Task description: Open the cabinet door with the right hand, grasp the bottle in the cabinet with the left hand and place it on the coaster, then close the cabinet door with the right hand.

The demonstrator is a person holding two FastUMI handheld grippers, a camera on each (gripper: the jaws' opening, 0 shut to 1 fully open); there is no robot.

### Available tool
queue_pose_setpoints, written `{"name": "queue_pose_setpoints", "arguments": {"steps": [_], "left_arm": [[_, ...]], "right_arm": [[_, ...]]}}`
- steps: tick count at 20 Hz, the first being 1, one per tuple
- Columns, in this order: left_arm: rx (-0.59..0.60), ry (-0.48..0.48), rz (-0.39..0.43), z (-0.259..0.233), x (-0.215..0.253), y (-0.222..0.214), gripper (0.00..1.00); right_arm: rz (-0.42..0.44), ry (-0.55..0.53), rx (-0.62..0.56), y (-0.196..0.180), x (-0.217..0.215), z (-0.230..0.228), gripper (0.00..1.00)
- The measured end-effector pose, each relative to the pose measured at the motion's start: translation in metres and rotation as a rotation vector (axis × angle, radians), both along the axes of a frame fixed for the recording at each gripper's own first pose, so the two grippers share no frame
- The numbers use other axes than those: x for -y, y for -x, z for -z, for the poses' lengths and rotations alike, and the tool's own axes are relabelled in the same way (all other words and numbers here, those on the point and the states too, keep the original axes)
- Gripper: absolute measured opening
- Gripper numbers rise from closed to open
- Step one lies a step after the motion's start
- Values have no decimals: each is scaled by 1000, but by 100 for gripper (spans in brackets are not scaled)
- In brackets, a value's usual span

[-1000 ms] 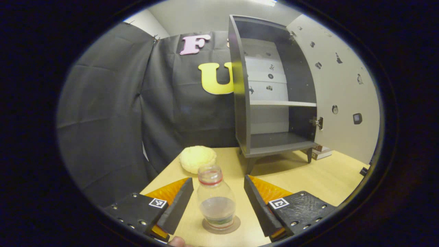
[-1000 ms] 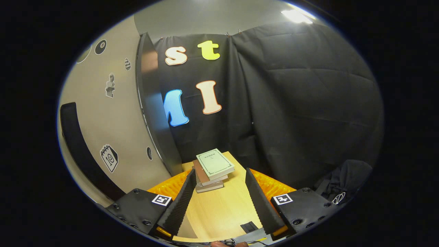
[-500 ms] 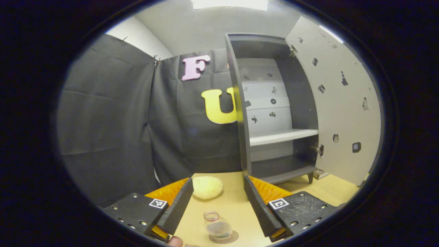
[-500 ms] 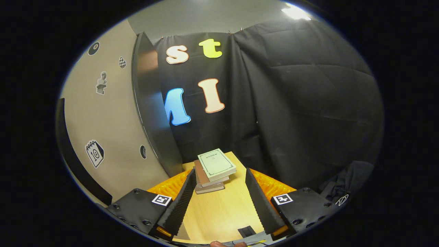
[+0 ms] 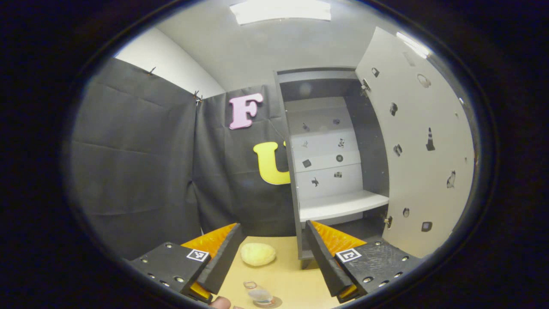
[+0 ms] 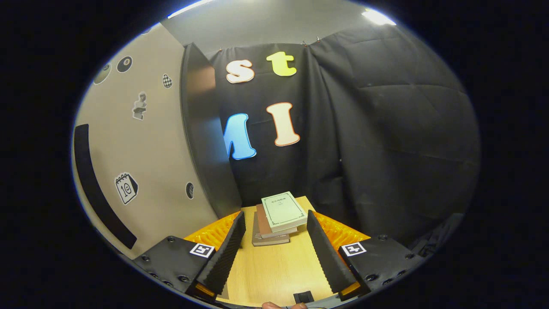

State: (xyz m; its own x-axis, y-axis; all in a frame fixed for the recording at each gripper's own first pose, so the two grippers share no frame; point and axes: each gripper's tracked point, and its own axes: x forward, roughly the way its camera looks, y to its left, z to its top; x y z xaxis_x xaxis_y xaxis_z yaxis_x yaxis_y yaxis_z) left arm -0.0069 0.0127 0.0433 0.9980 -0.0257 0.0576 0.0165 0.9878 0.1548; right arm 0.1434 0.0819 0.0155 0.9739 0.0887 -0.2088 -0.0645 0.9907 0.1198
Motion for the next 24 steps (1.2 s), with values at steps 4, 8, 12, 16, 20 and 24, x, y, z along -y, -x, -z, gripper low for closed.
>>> {"name": "queue_pose_setpoints", "arguments": {"steps": [4, 8, 12, 16, 20, 24], "left_arm": [[-5, -7, -62, -19, 17, 30, 88], [-38, 11, -77, -15, 49, 66, 89], [-80, 63, -56, -4, 76, 81, 91], [-121, 116, -21, 12, 91, 75, 89], [-153, 146, 22, 27, 90, 64, 91], [-189, 181, 69, 40, 78, 47, 89]], "right_arm": [[-119, 10, 25, 2, -13, -8, 92], [-234, -13, 53, 13, -32, -18, 92], [-280, -34, 71, 24, -43, -25, 92], [-300, -47, 74, 33, -58, -30, 92], [-292, -50, 105, 36, -77, -44, 92], [-233, -38, 145, 41, -84, -63, 91]]}}
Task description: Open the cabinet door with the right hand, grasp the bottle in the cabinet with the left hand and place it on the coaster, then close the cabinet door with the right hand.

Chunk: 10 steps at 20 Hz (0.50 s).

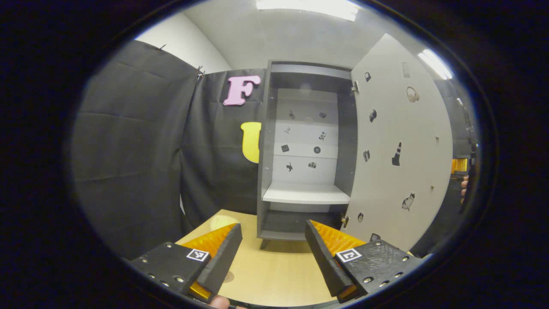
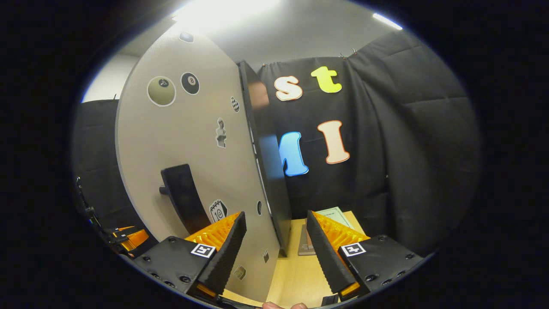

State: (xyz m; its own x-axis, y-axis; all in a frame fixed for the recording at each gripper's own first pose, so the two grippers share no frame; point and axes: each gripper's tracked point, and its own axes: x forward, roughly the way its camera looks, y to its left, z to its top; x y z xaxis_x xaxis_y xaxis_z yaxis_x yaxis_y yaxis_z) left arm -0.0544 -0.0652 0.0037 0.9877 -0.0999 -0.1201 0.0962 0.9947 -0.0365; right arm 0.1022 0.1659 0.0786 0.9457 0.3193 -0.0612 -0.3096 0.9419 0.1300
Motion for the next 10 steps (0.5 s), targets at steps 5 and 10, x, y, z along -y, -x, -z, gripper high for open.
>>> {"name": "queue_pose_setpoints", "arguments": {"steps": [5, 10], "left_arm": [[-26, -22, 62, 10, -28, -22, 89], [-42, -10, 100, 10, -57, -37, 90]], "right_arm": [[114, 0, 43, 11, 2, -12, 92], [186, -9, 35, 22, -18, -10, 92]]}}
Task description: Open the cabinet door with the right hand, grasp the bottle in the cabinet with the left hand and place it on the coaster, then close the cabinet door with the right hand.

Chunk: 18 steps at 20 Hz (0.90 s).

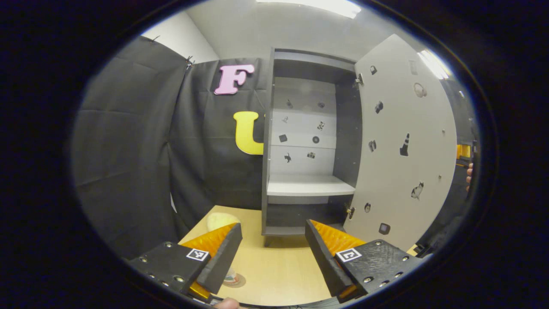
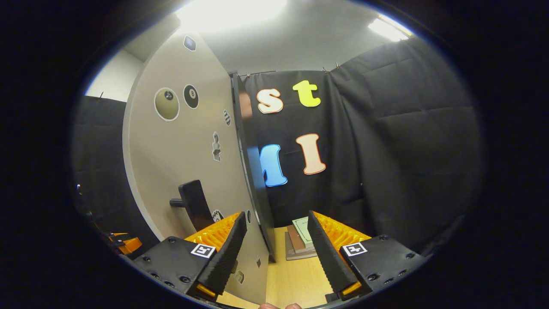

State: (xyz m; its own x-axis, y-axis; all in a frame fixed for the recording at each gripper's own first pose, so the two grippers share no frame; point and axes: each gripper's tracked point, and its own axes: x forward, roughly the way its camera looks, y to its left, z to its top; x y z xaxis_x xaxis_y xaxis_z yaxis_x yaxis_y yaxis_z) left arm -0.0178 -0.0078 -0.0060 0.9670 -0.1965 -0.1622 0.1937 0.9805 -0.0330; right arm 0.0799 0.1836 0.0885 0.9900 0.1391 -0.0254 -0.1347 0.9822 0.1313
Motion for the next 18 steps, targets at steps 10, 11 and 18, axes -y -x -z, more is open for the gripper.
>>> {"name": "queue_pose_setpoints", "arguments": {"steps": [10, 11, 18], "left_arm": [[-7, 33, -42, 11, -69, -12, 92], [-10, 29, -46, 14, -76, -15, 92], [3, 31, -37, 13, -109, -20, 89]], "right_arm": [[-61, 76, 24, 11, -79, -2, 92], [-73, 74, 23, 10, -89, -3, 92], [-159, 112, 27, -6, -150, 0, 92]]}}
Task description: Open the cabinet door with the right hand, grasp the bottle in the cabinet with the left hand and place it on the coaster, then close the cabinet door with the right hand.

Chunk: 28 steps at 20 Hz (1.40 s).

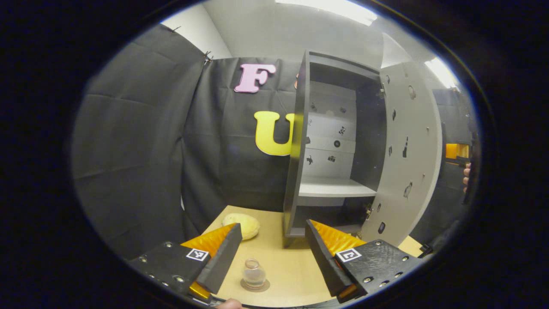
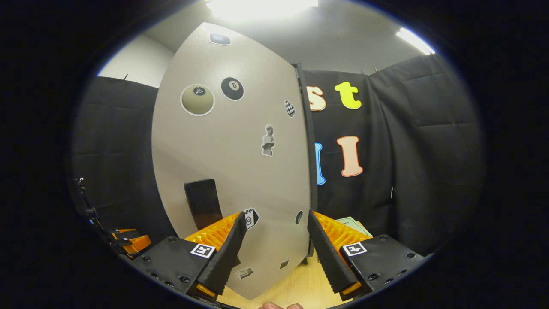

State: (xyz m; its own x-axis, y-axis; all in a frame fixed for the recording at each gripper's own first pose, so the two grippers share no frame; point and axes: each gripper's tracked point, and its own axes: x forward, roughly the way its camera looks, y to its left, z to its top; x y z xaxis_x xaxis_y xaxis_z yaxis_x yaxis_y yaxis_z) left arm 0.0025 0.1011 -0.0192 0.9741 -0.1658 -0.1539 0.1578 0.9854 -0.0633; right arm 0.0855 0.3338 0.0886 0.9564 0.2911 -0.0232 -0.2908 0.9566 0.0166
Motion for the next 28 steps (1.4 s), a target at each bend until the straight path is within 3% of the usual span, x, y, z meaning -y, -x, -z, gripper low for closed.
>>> {"name": "queue_pose_setpoints", "arguments": {"steps": [4, 7, 12, 21, 28], "left_arm": [[-6, -5, 5, 4, -12, -5, 89], [-16, -1, 8, 9, -21, -8, 89], [-38, 18, 17, 14, -20, -12, 89], [14, -19, 27, -8, 30, -33, 92], [77, -16, -27, -44, 101, -25, 89]], "right_arm": [[-42, 40, -13, -7, -42, 4, 92], [-129, 44, -28, -7, -78, 8, 92], [-127, 42, -77, -5, -82, 23, 92], [39, -3, -169, -17, 3, 63, 92], [13, -14, -136, -38, 60, 61, 92]]}}
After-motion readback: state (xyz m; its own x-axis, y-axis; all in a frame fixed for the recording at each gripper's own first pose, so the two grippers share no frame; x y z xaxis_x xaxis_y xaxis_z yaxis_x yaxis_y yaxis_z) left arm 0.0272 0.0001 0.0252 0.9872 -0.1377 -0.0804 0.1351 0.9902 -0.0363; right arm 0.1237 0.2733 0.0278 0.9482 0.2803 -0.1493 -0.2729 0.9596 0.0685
